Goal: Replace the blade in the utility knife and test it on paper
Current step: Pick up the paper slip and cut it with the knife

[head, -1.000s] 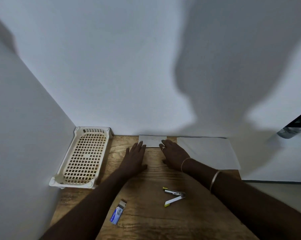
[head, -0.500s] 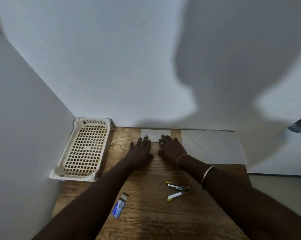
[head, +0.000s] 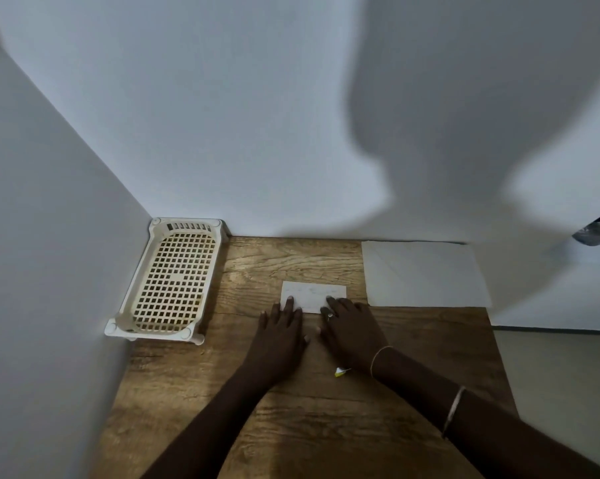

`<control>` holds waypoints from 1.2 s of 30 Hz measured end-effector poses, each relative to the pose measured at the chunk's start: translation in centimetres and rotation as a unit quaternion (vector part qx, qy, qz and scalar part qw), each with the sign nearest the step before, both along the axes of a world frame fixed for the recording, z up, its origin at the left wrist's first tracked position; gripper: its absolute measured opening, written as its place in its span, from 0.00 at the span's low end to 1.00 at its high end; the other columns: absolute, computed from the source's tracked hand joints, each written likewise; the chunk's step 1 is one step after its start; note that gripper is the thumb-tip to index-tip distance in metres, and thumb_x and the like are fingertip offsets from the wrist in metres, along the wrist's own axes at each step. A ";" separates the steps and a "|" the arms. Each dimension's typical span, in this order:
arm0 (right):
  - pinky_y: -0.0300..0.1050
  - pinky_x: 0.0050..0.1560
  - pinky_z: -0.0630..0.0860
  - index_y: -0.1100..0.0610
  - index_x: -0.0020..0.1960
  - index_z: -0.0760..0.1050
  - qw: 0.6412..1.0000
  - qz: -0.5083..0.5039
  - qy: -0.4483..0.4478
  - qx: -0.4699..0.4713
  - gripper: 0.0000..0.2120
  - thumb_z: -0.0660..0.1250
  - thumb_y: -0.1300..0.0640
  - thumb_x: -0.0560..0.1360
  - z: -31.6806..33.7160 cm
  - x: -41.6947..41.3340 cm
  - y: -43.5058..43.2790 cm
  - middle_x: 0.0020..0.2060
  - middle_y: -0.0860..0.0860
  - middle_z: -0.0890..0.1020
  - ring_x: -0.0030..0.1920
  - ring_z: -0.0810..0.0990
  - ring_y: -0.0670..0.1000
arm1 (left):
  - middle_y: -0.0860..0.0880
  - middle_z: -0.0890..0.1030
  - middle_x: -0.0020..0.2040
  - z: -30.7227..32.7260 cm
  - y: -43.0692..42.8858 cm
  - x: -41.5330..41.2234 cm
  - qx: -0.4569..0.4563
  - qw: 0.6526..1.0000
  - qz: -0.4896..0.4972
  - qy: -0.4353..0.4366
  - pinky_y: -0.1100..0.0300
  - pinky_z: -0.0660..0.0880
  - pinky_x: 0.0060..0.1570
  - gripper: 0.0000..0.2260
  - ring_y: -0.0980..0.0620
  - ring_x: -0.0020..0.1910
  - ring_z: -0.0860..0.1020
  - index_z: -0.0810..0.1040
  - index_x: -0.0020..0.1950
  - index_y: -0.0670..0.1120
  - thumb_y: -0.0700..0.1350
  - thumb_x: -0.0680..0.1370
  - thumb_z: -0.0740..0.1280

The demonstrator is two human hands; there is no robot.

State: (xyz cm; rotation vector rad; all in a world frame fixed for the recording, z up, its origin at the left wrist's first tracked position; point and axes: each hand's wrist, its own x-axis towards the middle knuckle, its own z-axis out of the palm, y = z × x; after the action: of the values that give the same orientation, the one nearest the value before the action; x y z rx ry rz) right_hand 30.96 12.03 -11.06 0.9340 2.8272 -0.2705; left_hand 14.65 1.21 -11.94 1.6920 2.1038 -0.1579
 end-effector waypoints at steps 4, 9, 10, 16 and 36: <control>0.59 0.71 0.65 0.56 0.74 0.69 1.000 -0.005 0.010 -0.010 0.27 0.54 0.42 0.82 0.0 0.7 -0.8 0.76 0.56 0.68 0.74 0.67 0.57 | 0.42 0.44 0.85 0.3 -0.9 0.6 0.012 0.999 0.015 -0.026 0.41 0.49 0.80 0.30 0.40 0.83 0.48 0.51 0.84 0.45 0.56 0.86 0.55; 0.46 0.64 0.72 0.57 0.67 0.77 0.928 -0.262 0.230 -0.132 0.17 0.66 0.51 0.80 1.0 1.1 -0.2 0.64 0.54 0.80 0.64 0.78 0.54 | 0.43 0.57 0.83 1.7 -1.3 0.4 0.154 0.961 0.162 -0.163 0.51 0.59 0.78 0.26 0.45 0.81 0.60 0.59 0.82 0.45 0.48 0.85 0.60; 0.45 0.61 0.73 0.57 0.63 0.80 0.892 -0.331 0.264 -0.160 0.14 0.68 0.53 0.79 1.2 1.2 0.1 0.59 0.54 0.82 0.61 0.80 0.54 | 0.43 0.64 0.81 2.0 -1.3 0.3 0.188 0.944 0.198 -0.184 0.55 0.64 0.74 0.24 0.46 0.78 0.66 0.64 0.80 0.45 0.45 0.84 0.62; 0.40 0.55 0.72 0.59 0.53 0.84 0.816 -0.453 0.262 -0.246 0.08 0.72 0.57 0.75 1.3 1.4 0.6 0.51 0.55 0.86 0.55 0.82 0.55 | 0.50 0.84 0.59 2.9 -0.4 -0.5 0.207 0.872 0.347 -0.276 0.67 0.71 0.46 0.12 0.55 0.52 0.80 0.79 0.65 0.47 0.43 0.82 0.65; 0.50 0.36 0.83 0.59 0.45 0.83 0.684 -0.512 0.315 -0.413 0.02 0.73 0.61 0.76 3.4 0.4 0.4 0.36 0.58 0.84 0.30 0.82 0.54 | 0.50 0.82 0.63 2.8 -2.2 -0.2 0.182 0.797 0.444 -0.367 0.49 0.76 0.65 0.19 0.52 0.61 0.79 0.77 0.70 0.49 0.44 0.78 0.71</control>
State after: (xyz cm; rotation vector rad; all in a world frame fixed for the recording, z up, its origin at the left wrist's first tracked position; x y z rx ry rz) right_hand 31.39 12.45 -7.65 2.2364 1.6587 -2.0674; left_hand 14.41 -0.97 -9.14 0.5393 2.0761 1.0610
